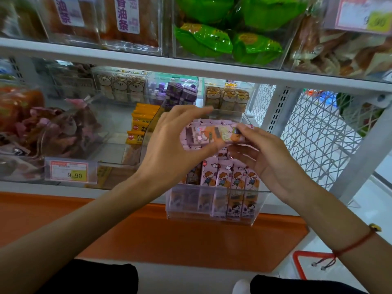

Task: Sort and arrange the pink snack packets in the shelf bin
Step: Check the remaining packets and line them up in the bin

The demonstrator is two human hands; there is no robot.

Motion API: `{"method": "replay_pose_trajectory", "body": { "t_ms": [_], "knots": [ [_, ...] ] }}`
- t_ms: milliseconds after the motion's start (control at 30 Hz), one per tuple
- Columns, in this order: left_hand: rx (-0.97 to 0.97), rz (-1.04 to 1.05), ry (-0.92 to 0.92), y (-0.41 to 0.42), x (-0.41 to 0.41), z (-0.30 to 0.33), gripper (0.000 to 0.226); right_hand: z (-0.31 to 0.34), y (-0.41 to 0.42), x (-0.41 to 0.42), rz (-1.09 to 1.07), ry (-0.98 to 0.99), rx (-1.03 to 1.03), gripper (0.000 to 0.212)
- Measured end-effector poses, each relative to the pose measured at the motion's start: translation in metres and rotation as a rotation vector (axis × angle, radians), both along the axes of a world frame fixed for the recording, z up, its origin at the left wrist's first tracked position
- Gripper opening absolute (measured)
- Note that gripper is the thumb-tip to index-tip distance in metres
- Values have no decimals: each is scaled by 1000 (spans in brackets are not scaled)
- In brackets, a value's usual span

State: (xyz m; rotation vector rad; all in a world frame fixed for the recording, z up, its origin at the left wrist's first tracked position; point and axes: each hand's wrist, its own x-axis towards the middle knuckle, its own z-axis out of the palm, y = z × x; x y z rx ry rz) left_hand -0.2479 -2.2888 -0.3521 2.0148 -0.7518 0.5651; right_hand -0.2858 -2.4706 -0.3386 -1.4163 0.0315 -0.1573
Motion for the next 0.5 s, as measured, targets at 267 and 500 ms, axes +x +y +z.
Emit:
{"method": "replay_pose_trajectory", "body": {
  "t_ms": [267,500],
  "knots": [
    [-87,-74,84,2,2,-3,34,-1,-11,0,40,-82,154,39],
    [42,-35,15,2,0,-4,43,-1,-10,-6,-16,-192,-91,44]
  ]
}}
